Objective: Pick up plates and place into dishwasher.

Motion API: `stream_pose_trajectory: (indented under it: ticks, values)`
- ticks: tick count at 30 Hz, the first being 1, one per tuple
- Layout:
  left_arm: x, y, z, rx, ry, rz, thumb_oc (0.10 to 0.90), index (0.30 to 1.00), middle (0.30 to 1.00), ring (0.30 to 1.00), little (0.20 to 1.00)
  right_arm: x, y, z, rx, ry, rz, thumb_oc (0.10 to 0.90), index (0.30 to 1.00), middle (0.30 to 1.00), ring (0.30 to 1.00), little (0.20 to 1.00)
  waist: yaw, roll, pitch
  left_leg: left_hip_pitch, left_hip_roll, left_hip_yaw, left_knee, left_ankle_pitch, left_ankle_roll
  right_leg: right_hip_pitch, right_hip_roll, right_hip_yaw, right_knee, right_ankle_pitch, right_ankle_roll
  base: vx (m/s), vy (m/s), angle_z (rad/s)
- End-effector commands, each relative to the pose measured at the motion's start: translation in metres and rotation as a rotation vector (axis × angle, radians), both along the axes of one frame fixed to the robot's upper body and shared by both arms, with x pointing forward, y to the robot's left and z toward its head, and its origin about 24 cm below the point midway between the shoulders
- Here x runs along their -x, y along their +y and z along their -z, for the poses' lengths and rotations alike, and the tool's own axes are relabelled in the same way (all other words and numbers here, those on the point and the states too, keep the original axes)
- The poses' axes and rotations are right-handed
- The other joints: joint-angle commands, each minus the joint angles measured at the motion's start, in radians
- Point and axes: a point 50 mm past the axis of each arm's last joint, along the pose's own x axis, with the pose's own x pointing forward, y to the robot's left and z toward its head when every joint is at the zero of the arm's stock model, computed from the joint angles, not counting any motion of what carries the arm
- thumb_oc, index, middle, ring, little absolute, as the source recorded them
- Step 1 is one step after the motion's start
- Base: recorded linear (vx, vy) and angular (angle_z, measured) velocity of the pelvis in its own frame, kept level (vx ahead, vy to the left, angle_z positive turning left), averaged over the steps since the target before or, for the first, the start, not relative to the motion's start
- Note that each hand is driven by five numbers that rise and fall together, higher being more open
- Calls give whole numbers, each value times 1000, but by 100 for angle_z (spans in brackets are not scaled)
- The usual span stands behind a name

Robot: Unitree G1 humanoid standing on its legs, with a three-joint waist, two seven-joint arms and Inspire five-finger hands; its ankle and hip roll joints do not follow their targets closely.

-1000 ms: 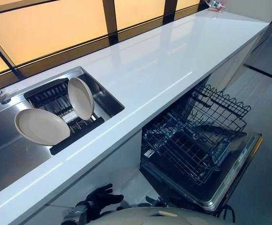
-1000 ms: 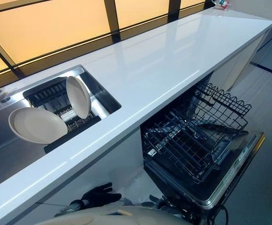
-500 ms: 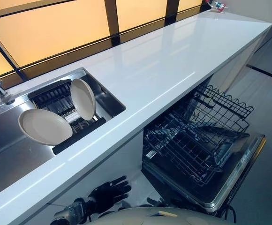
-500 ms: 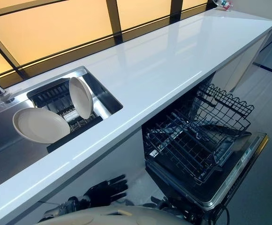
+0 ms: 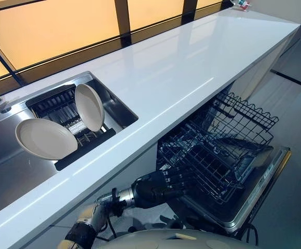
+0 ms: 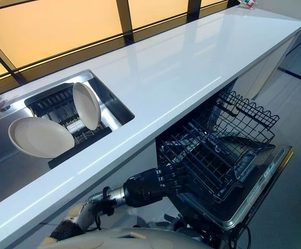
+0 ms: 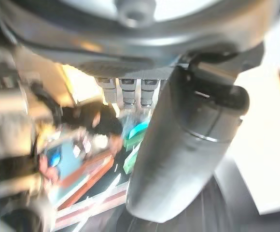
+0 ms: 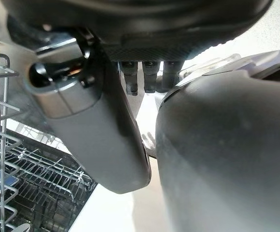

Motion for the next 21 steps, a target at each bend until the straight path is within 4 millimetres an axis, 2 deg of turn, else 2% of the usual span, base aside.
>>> stream_pose_trajectory:
  ticks: [1, 4, 5, 7, 8, 11, 13, 15, 21]
  values:
    - [-25, -43, -95, 545, -160, 95, 800, 900, 900, 900, 900, -25, 15, -2, -57, -62, -40, 800, 900, 900, 900, 900, -10, 3, 12, -6, -71, -38, 5, -91, 54, 24, 68, 14, 24, -43, 4, 0, 0, 0]
    - [-26, -49, -130, 698, -214, 125, 800, 900, 900, 900, 900, -25, 18, -1, -58, -59, -38, 800, 900, 900, 900, 900, -15, -1, 9, -4, -72, -37, 5, -96, 56, 28, 69, 17, 20, -42, 3, 0, 0, 0]
    - [-27, -49, -150, 724, -261, 107, 800, 900, 900, 900, 900, -24, 21, -1, -59, -57, -39, 800, 900, 900, 900, 900, -19, -3, 8, -2, -73, -37, 5, -98, 56, 29, 69, 17, 19, -41, 2, 0, 0, 0]
    - [-34, -46, -169, 663, -404, -38, 800, 900, 900, 900, 900, -26, 25, -1, -59, -57, -47, 800, 900, 900, 900, 900, -23, -6, 7, -2, -73, -36, 5, -98, 57, 28, 69, 18, 20, -41, 2, 0, 0, 0]
    - [-37, -44, -172, 642, -440, -83, 800, 900, 900, 900, 900, -26, 26, -1, -60, -57, -48, 800, 900, 900, 900, 900, -24, -6, 7, -2, -73, -36, 5, -98, 57, 28, 69, 18, 19, -41, 2, 0, 0, 0]
    - [-48, -17, -188, 532, -693, -322, 800, 900, 900, 900, 900, -23, 27, 0, -53, -60, -37, 800, 900, 900, 900, 900, -22, -2, 5, -5, -76, -40, 5, -95, 59, 27, 70, 16, 15, -41, 3, 0, 0, 0]
    - [-50, 12, -206, 390, -963, -548, 800, 900, 900, 900, 900, -17, 25, 0, -46, -58, -17, 800, 900, 900, 900, 900, -14, 2, 3, -7, -78, -47, 5, -92, 59, 29, 68, 7, 13, -43, 4, 0, 0, 0]
    - [-50, 34, -221, 277, -1119, -724, 800, 900, 900, 900, 900, -11, 24, 0, -41, -53, -2, 800, 900, 900, 900, 900, -5, 6, 0, -11, -81, -56, 5, -88, 58, 30, 68, -1, 10, -46, 6, 0, 0, 0]
    - [-48, 95, -248, -39, -1333, -1176, 800, 900, 900, 900, 900, 1, 21, 2, -41, -40, 33, 800, 900, 900, 900, 900, 23, 8, -12, -15, -87, -81, 5, -82, 57, 38, 64, -27, 9, -60, 3, 9, -1, 6]
